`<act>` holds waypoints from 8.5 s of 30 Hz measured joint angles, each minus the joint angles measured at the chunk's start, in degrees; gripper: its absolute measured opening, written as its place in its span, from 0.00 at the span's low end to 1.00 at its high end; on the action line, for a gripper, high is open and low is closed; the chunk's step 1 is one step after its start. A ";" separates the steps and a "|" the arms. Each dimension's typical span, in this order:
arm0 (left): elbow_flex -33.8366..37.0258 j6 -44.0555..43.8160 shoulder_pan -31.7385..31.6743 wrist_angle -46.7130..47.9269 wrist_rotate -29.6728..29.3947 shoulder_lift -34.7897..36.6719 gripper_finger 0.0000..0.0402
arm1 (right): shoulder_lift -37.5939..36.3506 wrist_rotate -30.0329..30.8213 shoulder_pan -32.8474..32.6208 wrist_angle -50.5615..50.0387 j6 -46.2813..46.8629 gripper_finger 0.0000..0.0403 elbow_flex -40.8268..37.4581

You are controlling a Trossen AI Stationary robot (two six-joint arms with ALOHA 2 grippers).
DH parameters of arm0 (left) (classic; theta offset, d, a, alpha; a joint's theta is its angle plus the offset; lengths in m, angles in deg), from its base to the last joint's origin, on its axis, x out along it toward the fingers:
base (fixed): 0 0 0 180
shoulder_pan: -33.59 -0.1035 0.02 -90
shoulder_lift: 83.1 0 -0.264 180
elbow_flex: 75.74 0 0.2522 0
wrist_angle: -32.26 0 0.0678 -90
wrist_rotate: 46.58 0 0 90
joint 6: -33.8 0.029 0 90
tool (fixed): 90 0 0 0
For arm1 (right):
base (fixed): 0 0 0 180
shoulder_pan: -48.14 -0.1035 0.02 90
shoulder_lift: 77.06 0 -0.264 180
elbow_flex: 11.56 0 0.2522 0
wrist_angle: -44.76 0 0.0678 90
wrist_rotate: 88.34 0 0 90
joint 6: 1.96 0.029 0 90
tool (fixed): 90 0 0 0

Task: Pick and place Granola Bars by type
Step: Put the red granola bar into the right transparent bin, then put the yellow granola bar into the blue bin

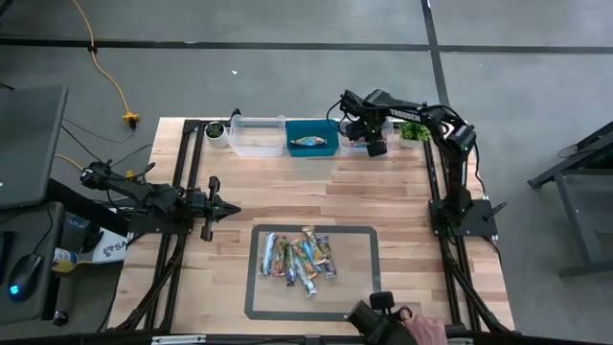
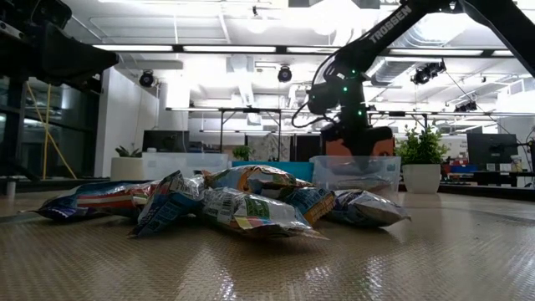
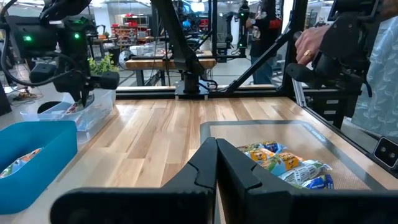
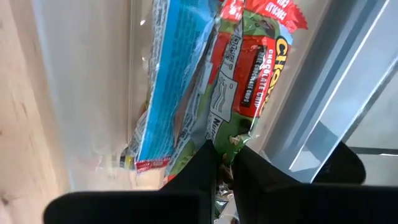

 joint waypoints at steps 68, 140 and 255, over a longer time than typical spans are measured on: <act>0.00 0.00 -0.01 -0.01 0.00 0.02 0.00 | -11.05 -13.79 -12.04 5.52 47.81 0.40 0.00; 0.00 0.00 -0.01 0.00 0.00 0.02 0.00 | -11.74 -25.88 -66.78 41.64 79.27 0.40 0.00; -0.01 0.00 -0.02 -0.01 0.00 0.02 0.00 | 9.60 -14.76 -53.86 28.65 123.12 0.60 0.28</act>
